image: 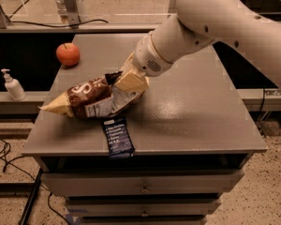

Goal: Move brown chip bag near rxbar blueberry

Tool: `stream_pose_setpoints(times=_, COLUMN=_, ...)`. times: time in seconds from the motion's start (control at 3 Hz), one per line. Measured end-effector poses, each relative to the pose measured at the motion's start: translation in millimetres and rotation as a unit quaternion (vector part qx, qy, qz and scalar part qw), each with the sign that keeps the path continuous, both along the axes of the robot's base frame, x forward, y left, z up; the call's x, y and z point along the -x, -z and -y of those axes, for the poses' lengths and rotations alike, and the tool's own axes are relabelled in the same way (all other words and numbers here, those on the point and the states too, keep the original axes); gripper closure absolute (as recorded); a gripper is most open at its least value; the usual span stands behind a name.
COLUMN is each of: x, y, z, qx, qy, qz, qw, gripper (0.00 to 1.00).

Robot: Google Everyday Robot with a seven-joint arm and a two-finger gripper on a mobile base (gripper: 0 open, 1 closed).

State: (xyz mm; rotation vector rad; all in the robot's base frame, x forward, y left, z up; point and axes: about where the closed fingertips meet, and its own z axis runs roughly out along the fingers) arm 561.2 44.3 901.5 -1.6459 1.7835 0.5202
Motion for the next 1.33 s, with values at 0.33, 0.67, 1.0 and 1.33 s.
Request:
stream_pose_setpoints(times=0.33, x=-1, y=6, z=3, qx=0.006, qy=-0.003, qz=-0.005, qw=1.0, gripper=0.12)
stream_pose_setpoints(times=0.67, x=-1, y=8, z=5, qx=0.011, qy=-0.006, qz=-0.008, qw=0.9999, gripper=0.0)
stream_pose_setpoints(times=1.0, x=-1, y=5, z=18, qx=0.011, qy=0.0, qz=-0.013, qw=0.9999, gripper=0.0)
stream_pose_setpoints(times=1.33, x=-9, y=-12, z=63, qx=0.011, qy=0.017, qz=-0.016, qw=0.9997, gripper=0.0)
